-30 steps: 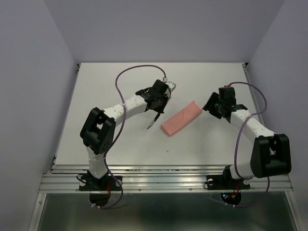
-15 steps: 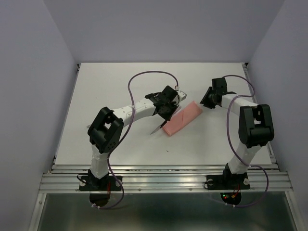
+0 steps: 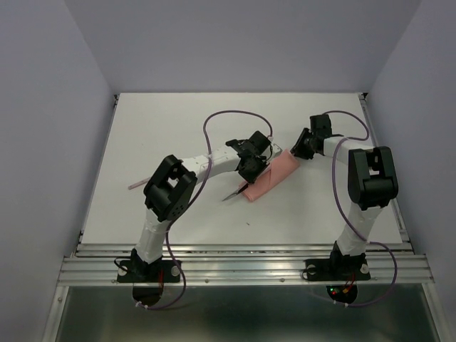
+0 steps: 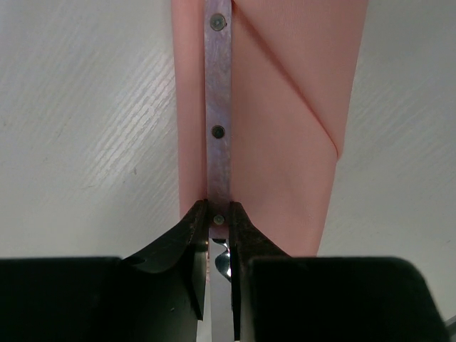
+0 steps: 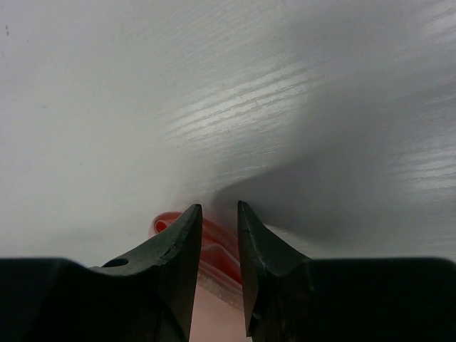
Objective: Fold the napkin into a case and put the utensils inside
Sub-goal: Insert the knife into the folded napkin.
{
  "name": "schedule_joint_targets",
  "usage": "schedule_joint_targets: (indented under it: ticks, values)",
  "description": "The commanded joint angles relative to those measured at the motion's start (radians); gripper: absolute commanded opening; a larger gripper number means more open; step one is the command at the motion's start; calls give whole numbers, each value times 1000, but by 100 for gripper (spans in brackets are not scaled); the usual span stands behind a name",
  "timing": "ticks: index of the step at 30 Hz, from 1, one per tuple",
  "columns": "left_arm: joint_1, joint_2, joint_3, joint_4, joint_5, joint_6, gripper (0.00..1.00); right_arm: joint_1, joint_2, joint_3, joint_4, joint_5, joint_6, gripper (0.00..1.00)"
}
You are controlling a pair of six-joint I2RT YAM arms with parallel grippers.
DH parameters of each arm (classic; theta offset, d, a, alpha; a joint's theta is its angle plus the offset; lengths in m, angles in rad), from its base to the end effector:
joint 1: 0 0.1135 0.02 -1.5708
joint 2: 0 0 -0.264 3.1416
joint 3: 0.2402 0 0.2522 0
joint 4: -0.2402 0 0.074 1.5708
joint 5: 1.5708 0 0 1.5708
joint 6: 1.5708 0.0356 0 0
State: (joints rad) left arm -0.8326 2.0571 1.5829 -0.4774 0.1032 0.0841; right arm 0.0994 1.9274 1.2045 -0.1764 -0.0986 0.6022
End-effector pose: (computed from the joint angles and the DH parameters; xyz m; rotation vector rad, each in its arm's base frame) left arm 0.3016 -0.3370 0.1993 1.1750 2.2856 -0.4240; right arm 0.4013 0.0435 0.1582 0.5830 2.4437 0.4176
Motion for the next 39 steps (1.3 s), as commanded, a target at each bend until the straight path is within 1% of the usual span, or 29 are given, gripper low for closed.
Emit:
schedule_joint_targets:
  ticks: [1, 8, 13, 17, 25, 29, 33, 39]
  values:
    - [-13, 5, 37, -32, 6, 25, 0, 8, 12, 3, 5, -35, -25, 33]
    - [-14, 9, 58, -44, -17, 16, 0, 17, 4, 13, -8, -49, -45, 33]
    - [-16, 14, 69, -33, 3, 16, 0, 39, 8, 23, -11, -66, -58, 33]
    - [-14, 63, 127, -43, 30, 32, 0, 49, 25, 29, -18, -65, -52, 33]
    - [-14, 135, 253, -69, 35, 46, 0, 98, 25, 6, -6, -84, -39, 33]
    - [-14, 153, 278, -73, 24, 51, 0, 108, 12, -16, -2, -82, -33, 33]
    - [-8, 172, 301, -70, 12, 26, 0, 108, 2, -37, 6, -79, -22, 33]
    - [27, 175, 289, -40, 24, -76, 0, 108, -31, -79, 40, -55, 8, 33]
